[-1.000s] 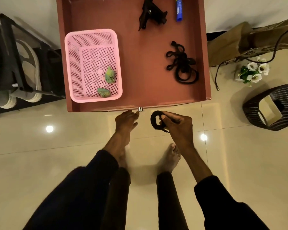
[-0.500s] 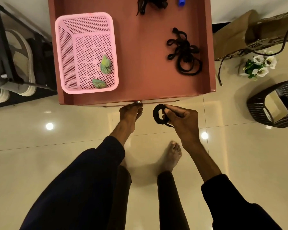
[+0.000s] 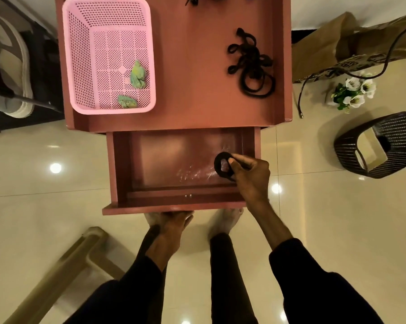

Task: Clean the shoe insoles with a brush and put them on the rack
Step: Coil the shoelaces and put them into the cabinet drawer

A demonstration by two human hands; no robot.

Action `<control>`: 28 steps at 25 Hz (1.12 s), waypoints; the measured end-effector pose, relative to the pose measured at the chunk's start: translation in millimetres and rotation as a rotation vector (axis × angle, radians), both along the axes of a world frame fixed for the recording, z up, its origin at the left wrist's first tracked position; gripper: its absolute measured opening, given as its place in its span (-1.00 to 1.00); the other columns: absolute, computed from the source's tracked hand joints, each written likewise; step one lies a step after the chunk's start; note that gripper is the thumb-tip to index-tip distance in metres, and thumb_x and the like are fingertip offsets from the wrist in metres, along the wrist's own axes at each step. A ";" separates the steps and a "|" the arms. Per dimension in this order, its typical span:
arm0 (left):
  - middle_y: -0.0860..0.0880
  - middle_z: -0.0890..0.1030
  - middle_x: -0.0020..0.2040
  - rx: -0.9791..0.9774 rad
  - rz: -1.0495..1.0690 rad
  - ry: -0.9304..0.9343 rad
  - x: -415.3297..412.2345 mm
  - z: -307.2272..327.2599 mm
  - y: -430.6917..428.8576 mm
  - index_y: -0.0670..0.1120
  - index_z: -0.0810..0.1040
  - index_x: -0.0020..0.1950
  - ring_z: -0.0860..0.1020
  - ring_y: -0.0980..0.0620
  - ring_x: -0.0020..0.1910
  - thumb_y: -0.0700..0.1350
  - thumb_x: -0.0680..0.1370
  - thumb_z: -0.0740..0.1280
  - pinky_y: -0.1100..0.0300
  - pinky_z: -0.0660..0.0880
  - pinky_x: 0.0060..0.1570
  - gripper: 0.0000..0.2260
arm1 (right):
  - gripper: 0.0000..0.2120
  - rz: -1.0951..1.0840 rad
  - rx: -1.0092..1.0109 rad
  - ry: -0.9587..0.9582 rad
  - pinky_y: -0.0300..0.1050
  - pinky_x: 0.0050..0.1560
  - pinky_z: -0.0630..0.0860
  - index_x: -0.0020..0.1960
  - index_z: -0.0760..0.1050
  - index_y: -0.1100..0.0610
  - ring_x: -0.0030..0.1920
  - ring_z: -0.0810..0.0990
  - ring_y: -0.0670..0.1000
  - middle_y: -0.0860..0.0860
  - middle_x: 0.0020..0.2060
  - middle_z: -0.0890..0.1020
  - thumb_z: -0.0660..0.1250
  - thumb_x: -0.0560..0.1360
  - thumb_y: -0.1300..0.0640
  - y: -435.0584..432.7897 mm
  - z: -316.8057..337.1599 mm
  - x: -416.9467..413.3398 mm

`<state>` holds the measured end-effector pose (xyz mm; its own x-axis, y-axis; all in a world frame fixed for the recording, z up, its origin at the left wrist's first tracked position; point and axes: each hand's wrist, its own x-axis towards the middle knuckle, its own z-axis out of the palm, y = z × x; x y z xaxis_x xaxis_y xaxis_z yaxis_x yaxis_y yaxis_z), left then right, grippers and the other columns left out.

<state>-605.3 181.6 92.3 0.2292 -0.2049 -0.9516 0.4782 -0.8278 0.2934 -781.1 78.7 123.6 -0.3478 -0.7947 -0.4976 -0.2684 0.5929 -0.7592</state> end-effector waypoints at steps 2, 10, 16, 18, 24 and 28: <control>-0.20 0.62 0.19 0.042 0.027 -0.008 -3.0 7.5 13.0 -0.04 0.46 0.24 0.62 -0.22 0.17 -0.45 0.51 0.42 -0.10 0.57 0.18 -0.57 | -0.78 -0.016 0.034 0.034 -0.29 0.08 0.62 0.18 0.67 0.19 0.07 0.70 -0.04 0.05 0.05 0.74 0.46 0.54 0.25 5.4 -13.5 8.6; -0.13 0.70 0.07 0.037 -0.326 -0.014 3.4 39.9 62.4 -0.16 0.58 0.20 0.71 -0.09 0.02 -0.26 0.58 0.41 0.05 0.63 -0.01 -0.80 | -0.80 -0.338 0.179 0.080 -0.56 -0.18 0.48 0.17 0.64 0.30 0.04 0.60 -0.03 0.16 0.10 0.69 0.40 0.55 0.34 -24.4 -67.7 32.6; -0.16 0.74 -0.12 -0.001 -0.324 0.057 9.7 63.7 56.3 -0.22 0.60 0.08 0.71 -0.21 -0.09 -0.31 0.60 0.33 0.01 0.60 -0.05 -0.90 | -0.75 -0.270 0.242 0.155 -0.39 -0.10 0.51 0.25 0.55 0.34 0.12 0.64 0.08 0.17 0.14 0.66 0.36 0.58 0.32 -24.8 -81.2 31.1; -0.15 0.75 -0.09 -0.048 -0.362 0.066 10.6 71.7 46.2 -0.20 0.62 0.10 0.73 -0.18 -0.08 -0.29 0.60 0.35 0.04 0.61 -0.06 -0.89 | -0.77 -0.268 0.222 0.178 -0.22 0.00 0.57 0.22 0.59 0.31 0.14 0.68 0.14 0.19 0.12 0.69 0.38 0.58 0.28 -19.5 -76.5 31.0; -0.26 0.72 -0.01 -0.153 -0.259 0.058 17.9 94.4 -9.6 -0.21 0.62 0.11 0.73 -0.18 -0.10 -0.24 0.52 0.39 0.15 0.66 -0.19 -0.82 | -0.79 -0.139 -0.022 0.200 -0.41 0.02 0.57 0.20 0.64 0.20 0.08 0.69 0.00 0.04 0.05 0.73 0.36 0.59 0.29 -6.4 -1.1 24.0; -0.20 0.74 -0.04 -0.257 -0.230 0.065 15.9 130.2 -63.0 -0.19 0.64 0.13 0.73 -0.18 -0.05 -0.26 0.56 0.37 0.06 0.65 -0.04 -0.84 | -0.82 -0.117 -0.224 0.220 -0.45 0.05 0.53 0.13 0.67 0.19 0.02 0.67 -0.11 -0.01 0.01 0.72 0.37 0.58 0.31 -54.2 64.3 16.0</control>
